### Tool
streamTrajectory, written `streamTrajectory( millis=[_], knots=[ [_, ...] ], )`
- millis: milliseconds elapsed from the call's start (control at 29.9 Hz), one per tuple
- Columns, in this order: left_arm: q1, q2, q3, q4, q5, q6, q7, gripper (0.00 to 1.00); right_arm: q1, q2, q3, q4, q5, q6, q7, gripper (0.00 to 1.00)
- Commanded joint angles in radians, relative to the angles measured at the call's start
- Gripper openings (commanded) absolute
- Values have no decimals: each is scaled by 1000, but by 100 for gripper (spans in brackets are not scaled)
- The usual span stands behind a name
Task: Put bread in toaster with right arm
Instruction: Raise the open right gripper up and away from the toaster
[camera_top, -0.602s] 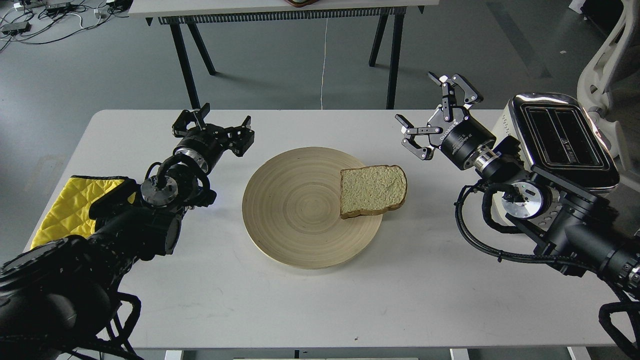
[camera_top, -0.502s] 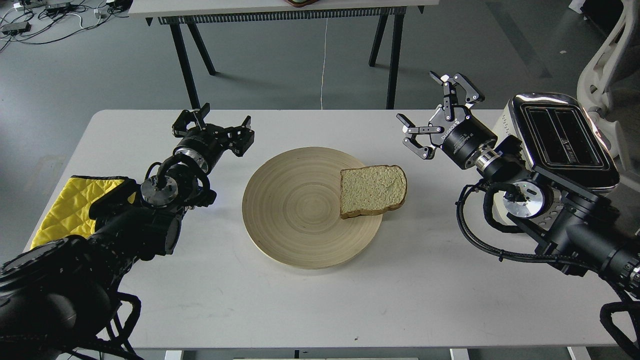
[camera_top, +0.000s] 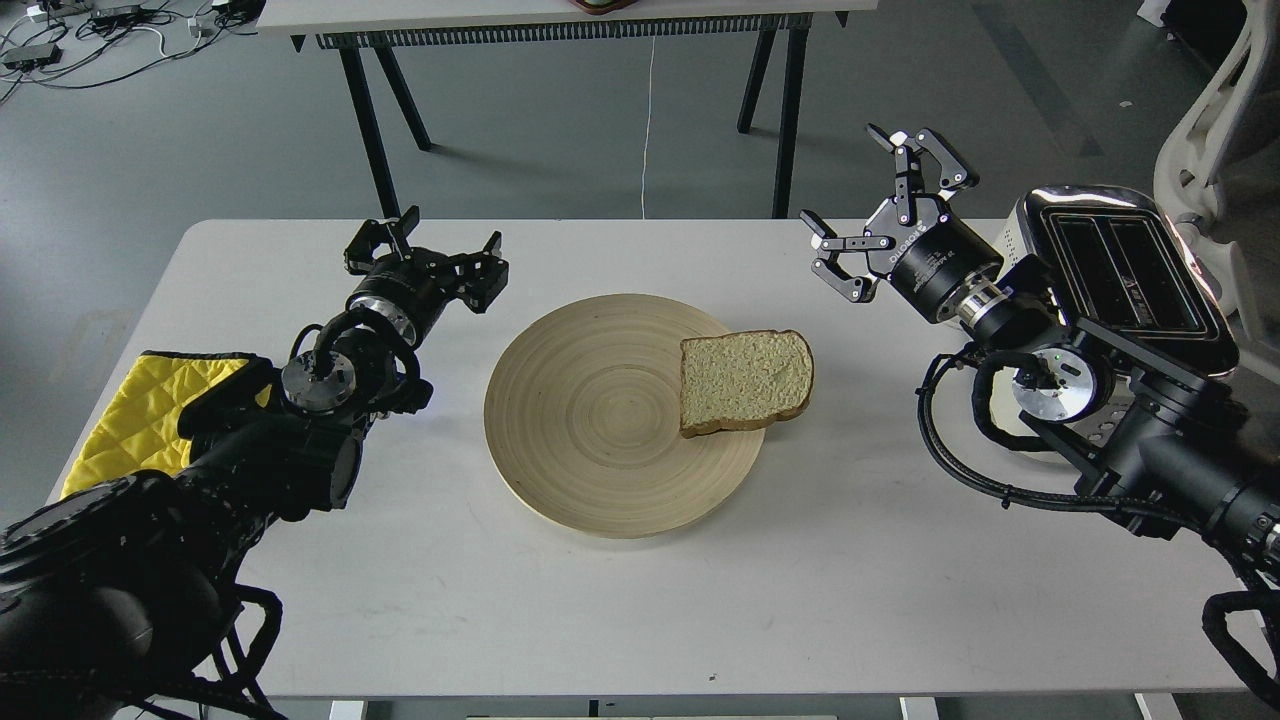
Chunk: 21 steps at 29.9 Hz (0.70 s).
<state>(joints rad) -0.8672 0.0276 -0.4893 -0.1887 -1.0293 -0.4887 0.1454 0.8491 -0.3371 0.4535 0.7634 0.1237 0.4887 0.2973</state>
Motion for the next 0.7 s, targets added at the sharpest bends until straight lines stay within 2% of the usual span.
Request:
streamTrajectory(
  millis=[0,167,368,435,535,669],
  knots=[
    [-1,0,0,0,0,0,0,100,19,4,-7,-10,-27,0,-1,100],
    [0,0,0,0,0,0,0,100,68,10,-9,-3,-99,-1,-9,100],
    [0,0,0,0,0,0,0,100,134,10,-13,7,-268,-160,-99,100],
    [-1,0,0,0,0,0,0,100,154,10,-38,7,-335,-212,-112,99],
    [-1,0,0,0,0,0,0,100,195,0,-128,2,-421,-289,-122,100],
    [0,0,0,0,0,0,-1,100,267,-34,-341,10,-453,-367,-133,99]
  ],
)
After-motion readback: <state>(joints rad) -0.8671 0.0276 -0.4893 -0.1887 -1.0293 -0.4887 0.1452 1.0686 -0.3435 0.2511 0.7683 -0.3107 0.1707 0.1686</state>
